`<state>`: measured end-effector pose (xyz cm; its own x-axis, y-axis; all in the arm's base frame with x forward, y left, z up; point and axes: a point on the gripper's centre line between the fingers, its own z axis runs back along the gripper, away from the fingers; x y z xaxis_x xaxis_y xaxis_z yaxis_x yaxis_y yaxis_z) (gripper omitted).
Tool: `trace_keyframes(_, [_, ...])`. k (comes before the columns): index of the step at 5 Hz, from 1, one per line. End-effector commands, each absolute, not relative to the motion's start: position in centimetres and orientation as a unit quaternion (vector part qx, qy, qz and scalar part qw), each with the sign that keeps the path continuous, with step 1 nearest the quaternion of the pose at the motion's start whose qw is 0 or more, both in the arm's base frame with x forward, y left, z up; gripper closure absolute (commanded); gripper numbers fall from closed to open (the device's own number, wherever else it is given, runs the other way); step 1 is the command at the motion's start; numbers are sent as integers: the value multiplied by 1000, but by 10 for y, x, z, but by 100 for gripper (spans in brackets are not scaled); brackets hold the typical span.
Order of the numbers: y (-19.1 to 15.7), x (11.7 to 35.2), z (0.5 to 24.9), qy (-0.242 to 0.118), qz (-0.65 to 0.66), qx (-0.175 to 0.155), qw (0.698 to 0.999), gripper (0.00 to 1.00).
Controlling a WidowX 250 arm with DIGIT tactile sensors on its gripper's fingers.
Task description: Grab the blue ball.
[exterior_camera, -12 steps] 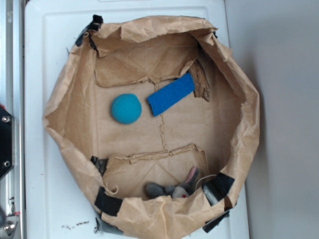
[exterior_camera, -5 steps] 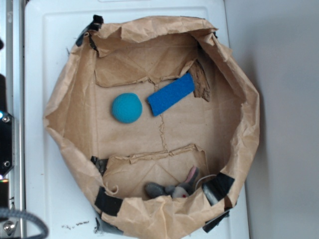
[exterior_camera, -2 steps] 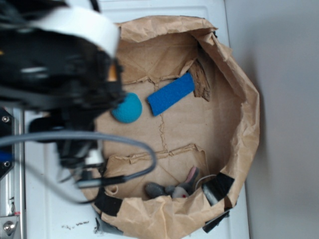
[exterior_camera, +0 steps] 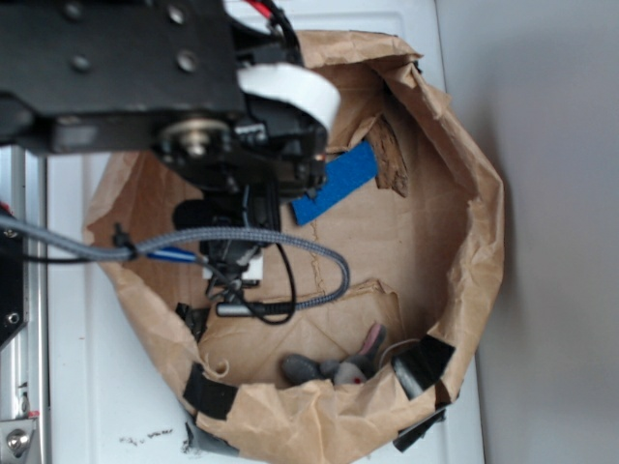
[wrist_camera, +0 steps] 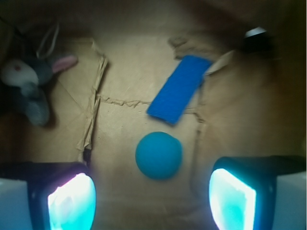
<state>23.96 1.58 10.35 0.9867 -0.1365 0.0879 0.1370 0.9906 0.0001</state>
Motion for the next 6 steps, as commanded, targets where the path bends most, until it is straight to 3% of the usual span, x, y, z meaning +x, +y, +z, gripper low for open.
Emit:
trace_keyframes(1, [6,245,65,-44,-80,-25,996,0])
trace_keyframes(2, [0,244,53,-39,-77,-29,996,0])
trace_keyframes(4, [13,232,24,-28,-121,32,992,0])
trace_keyframes(5, [7,233,33,-44,-142,24,989,100])
trace_keyframes(6, [1,227,30,-44,-156,31,986,100])
